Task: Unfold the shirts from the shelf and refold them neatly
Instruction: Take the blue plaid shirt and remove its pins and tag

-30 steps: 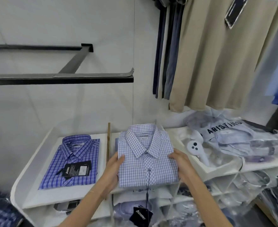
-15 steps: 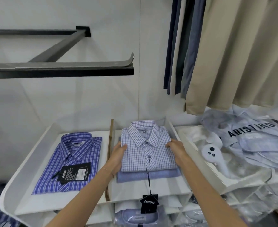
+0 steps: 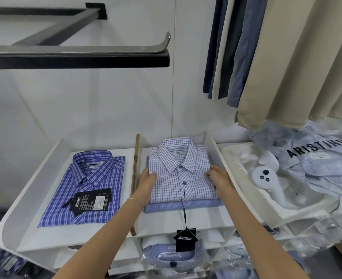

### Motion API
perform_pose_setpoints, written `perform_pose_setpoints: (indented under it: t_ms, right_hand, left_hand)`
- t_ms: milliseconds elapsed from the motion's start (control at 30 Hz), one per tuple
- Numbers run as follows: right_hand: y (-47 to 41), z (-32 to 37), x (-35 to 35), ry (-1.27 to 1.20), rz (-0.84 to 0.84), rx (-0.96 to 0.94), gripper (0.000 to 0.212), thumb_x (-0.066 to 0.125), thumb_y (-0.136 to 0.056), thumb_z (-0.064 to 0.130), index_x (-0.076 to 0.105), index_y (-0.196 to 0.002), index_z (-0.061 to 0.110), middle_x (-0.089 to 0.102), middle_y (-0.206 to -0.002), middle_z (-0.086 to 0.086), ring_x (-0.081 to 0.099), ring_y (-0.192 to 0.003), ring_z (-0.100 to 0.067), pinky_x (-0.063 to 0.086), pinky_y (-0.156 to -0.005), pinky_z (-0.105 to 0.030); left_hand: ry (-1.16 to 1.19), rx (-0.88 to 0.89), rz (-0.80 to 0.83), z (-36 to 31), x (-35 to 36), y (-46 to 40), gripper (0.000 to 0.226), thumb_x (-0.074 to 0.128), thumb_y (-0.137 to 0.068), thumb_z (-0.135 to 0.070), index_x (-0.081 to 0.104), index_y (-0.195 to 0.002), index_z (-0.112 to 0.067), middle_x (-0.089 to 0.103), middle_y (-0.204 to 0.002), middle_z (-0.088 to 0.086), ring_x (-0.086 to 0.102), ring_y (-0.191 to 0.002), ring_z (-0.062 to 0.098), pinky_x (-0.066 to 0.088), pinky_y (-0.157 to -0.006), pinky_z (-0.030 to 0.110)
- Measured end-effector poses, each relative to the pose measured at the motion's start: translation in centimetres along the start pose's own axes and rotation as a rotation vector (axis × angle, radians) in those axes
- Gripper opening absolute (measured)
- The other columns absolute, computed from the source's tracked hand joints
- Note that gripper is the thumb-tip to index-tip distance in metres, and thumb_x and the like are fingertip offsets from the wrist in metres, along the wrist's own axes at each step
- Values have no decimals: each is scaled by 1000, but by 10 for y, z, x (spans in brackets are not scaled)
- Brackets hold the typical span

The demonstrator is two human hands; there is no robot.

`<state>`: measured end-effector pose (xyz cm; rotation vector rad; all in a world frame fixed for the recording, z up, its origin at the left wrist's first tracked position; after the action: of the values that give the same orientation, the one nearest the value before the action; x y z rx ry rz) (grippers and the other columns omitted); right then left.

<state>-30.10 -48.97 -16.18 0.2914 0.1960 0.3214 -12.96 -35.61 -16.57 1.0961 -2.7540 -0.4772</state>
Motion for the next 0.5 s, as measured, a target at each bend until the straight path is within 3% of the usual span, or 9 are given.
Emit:
perform_pose_setpoints:
  t_ms: [100, 200, 233, 300, 400, 500]
  right_hand:
    - [10, 5, -2, 99, -42, -105, 31, 43, -89, 0, 61, -114, 4, 63, -106, -8, 55, -88, -17, 44, -65, -23]
    - [33, 14, -8, 219, -112, -291, 33, 48, -91, 3, 53, -123, 5, 55, -107, -1, 52, -98, -18, 43, -79, -26]
    - [44, 15, -10, 252, -142, -361, 35, 50, -91, 3, 51, -126, 5, 51, -109, 1, 49, -102, -15, 40, -86, -26]
    - [66, 9, -13, 299, -185, -496, 34, 52, -90, 3, 53, -124, 6, 48, -111, 3, 46, -105, -11, 36, -90, -21]
    - [94, -17, -12, 321, -186, -596, 22, 53, -89, -1, 58, -107, 10, 57, -102, 1, 53, -97, -13, 37, -81, -16]
    - [115, -54, -12, 306, -175, -537, 18, 55, -87, -2, 57, -87, 16, 64, -83, -3, 59, -77, -16, 43, -68, -20]
  left_hand:
    - [-76, 188, -84, 0, -2, 10, 44, 40, -98, -2, 36, -141, -10, 51, -126, 3, 53, -98, 10, 48, -79, 24]
    - [-445, 637, -176, 1, -7, 23, 40, 49, -96, -5, 46, -135, -12, 45, -133, 2, 42, -124, 12, 33, -108, 25]
    - [-568, 779, -155, 0, -8, 29, 34, 51, -95, -7, 54, -128, -14, 47, -131, 0, 40, -124, 11, 28, -108, 19]
    - [-752, 945, 13, 1, -5, 42, 21, 55, -94, -8, 65, -111, -15, 52, -116, -4, 47, -109, 6, 33, -94, 8]
    - [-867, 937, 247, 17, 5, 69, 11, 59, -91, -10, 67, -96, -15, 55, -91, -5, 51, -78, 2, 45, -69, 22]
    - [-734, 723, 276, 45, 10, 88, 20, 60, -87, -2, 63, -83, -21, 60, -81, -7, 56, -76, 1, 42, -67, 13]
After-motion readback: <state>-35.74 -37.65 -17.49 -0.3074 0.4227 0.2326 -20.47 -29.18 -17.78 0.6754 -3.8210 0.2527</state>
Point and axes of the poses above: each hand's wrist, its own y-axis away from the middle knuckle, its own x-axis out of the palm, z = x × y, the point moved 1 cm from there along -y, towards the middle knuckle
